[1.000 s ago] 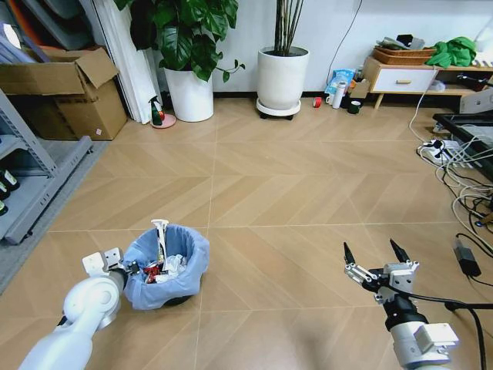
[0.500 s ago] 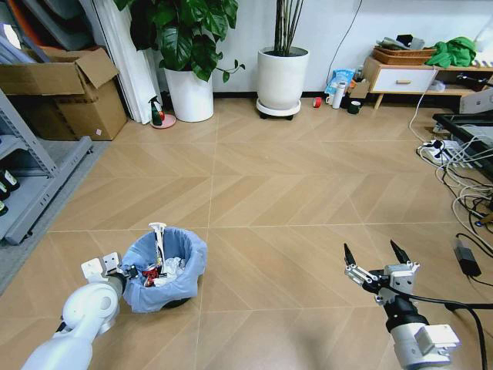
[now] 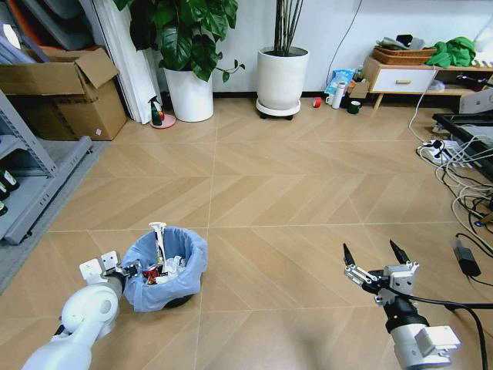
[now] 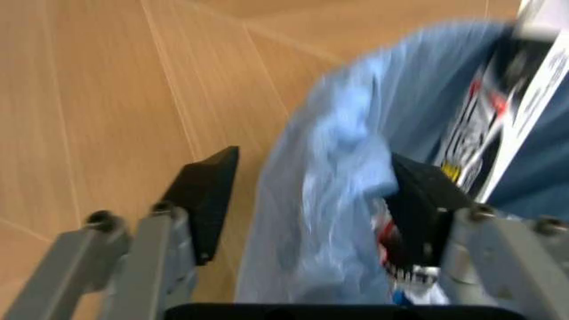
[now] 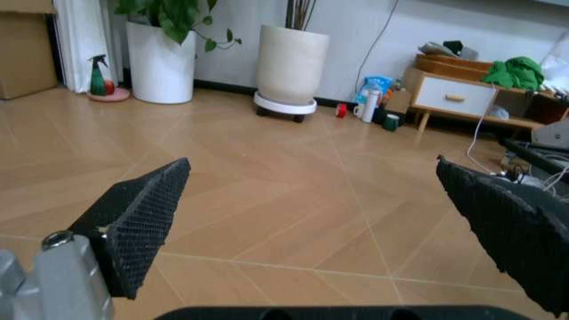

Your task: Pick up the trash bin and place the garbage on the floor into it.

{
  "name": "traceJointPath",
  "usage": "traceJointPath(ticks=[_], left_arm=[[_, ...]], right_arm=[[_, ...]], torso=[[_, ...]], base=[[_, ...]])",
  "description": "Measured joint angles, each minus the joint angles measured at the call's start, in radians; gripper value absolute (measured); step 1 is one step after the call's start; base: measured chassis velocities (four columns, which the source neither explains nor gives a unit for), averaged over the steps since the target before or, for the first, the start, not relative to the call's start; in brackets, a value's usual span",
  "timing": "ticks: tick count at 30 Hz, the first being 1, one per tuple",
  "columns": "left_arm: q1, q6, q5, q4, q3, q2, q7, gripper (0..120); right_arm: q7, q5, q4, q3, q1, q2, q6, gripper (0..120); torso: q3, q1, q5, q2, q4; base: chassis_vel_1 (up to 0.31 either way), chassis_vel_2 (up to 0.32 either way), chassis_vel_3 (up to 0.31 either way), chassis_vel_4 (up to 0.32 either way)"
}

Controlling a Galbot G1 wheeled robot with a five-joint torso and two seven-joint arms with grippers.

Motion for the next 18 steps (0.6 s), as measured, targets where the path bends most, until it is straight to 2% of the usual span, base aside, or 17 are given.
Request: traceJointPath(ticks=[2, 4, 6, 8, 10, 13, 14, 16, 18], left_arm=[[0.019, -0.039, 0.003, -0.032, -0.014, -0.003, 0.01, 77], [0.022, -0.046, 0.004, -0.038, -0.017, -0.003, 0.014, 79], [0.043, -0.091, 0.034, -0.077, -0.036, -0.01, 0.041, 91], [0.05, -0.105, 0.051, -0.088, -0.045, -0.013, 0.055, 94], [0.08, -0.156, 0.125, -0.121, -0.073, -0.023, 0.116, 99], [0.141, -0.246, 0.297, -0.17, -0.121, -0.047, 0.217, 100], [0.141, -0.246, 0.297, -0.17, -0.121, -0.047, 0.217, 100], [0.19, -0.286, 0.434, -0.215, -0.155, -0.069, 0.28, 100], [0.225, -0.298, 0.51, -0.251, -0.179, -0.086, 0.316, 100]], right_arm=[[0.0, 0.002, 0.007, 0.006, 0.0, 0.001, 0.0, 100], [0.0, 0.002, 0.009, 0.007, 0.0, 0.001, 0.0, 100], [0.002, 0.004, 0.021, 0.015, -0.001, 0.003, -0.003, 100], [0.004, 0.004, 0.025, 0.018, -0.002, 0.005, -0.005, 100], [0.015, 0.005, 0.04, 0.028, -0.005, 0.012, -0.012, 100], [0.052, 0.014, 0.071, 0.049, -0.008, 0.027, -0.052, 100], [0.052, 0.014, 0.071, 0.049, -0.008, 0.027, -0.052, 100], [0.067, 0.028, 0.096, 0.072, -0.006, 0.042, -0.094, 100], [0.071, 0.039, 0.111, 0.086, 0.0, 0.051, -0.122, 100]], torso=[[0.0, 0.0, -0.0001, 0.0, 0.0], [0.0, 0.0, 0.0, 0.0, 0.0], [0.0, 0.0, -0.0002, 0.0, 0.0], [0.0, 0.0, -0.0001, 0.0, -0.0001], [0.0, 0.0, -0.0002, 0.0, -0.0001], [0.0, 0.0, -0.0003, 0.0, 0.0], [0.0, 0.0, -0.0003, 0.0, 0.0], [0.0, 0.0, 0.0, 0.0, 0.0], [0.0, 0.0, -0.0001, 0.0, 0.0]], base=[[0.0, 0.0, 0.0, 0.0], [0.0, 0.0, 0.0, 0.0], [0.0, 0.0, 0.0, 0.0], [0.0, 0.0, 0.0, 0.0], [0.0, 0.0, 0.0, 0.0], [0.0, 0.0, 0.0, 0.0], [0.0, 0.0, 0.0, 0.0], [0.0, 0.0, 0.0, 0.0], [0.0, 0.0, 0.0, 0.0]])
